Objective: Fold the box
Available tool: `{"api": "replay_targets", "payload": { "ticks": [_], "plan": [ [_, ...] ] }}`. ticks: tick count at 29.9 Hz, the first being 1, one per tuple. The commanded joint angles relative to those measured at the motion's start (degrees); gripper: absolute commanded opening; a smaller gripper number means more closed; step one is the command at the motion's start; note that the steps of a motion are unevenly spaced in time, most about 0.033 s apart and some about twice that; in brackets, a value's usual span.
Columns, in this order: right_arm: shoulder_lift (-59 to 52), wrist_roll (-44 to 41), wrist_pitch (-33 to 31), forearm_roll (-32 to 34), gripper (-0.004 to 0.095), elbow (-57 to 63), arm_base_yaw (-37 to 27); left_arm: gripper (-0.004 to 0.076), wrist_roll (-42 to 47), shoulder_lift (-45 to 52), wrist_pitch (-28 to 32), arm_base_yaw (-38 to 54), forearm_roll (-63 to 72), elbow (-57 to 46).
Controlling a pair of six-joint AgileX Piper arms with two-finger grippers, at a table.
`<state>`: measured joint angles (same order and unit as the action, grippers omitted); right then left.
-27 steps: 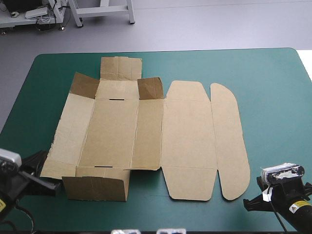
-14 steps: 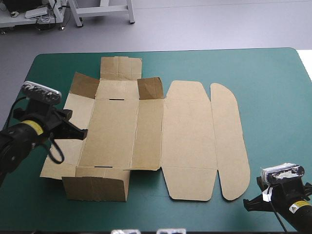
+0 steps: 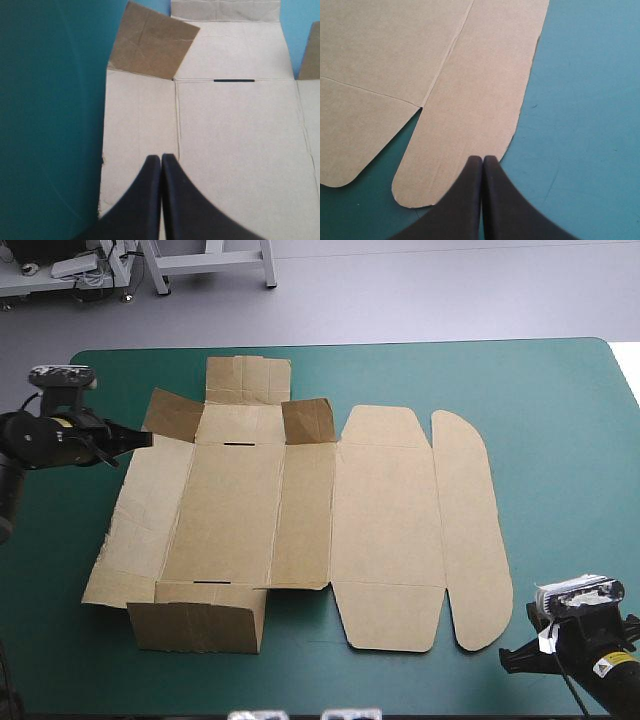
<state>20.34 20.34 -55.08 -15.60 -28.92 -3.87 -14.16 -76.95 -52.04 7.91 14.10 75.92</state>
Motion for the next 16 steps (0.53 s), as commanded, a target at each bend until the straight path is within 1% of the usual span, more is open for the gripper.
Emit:
{"api": "replay_targets", "payload": {
  "ticks": [1, 5, 8, 11, 16],
  "plan": [
    [0.39, 0.40, 2.86, -0.94, -0.0018, -1.43, 0.16, -0.0008, -9.02, -1.29, -1.63, 9.68, 13.61, 2.07],
    [0.39, 0.40, 2.86, -0.94, -0.0018, -1.43, 0.16, -0.0008, -12.81, -5.18, -6.94, 19.64, 19.44, 2.07],
    [0.39, 0.40, 2.86, -0.94, -0.0018, -1.43, 0.16, -0.0008, -14.14, -7.99, -11.45, 24.57, 21.71, 2.07],
    [0.39, 0.40, 2.86, -0.94, -0.0018, -1.43, 0.16, -0.0008, -15.03, -10.52, -13.97, 26.85, 21.46, 2.07],
    [0.39, 0.40, 2.86, -0.94, -0.0018, -1.43, 0.16, -0.0008, -18.81, -14.51, -18.77, 27.12, 21.71, 2.07]
  ]
}}
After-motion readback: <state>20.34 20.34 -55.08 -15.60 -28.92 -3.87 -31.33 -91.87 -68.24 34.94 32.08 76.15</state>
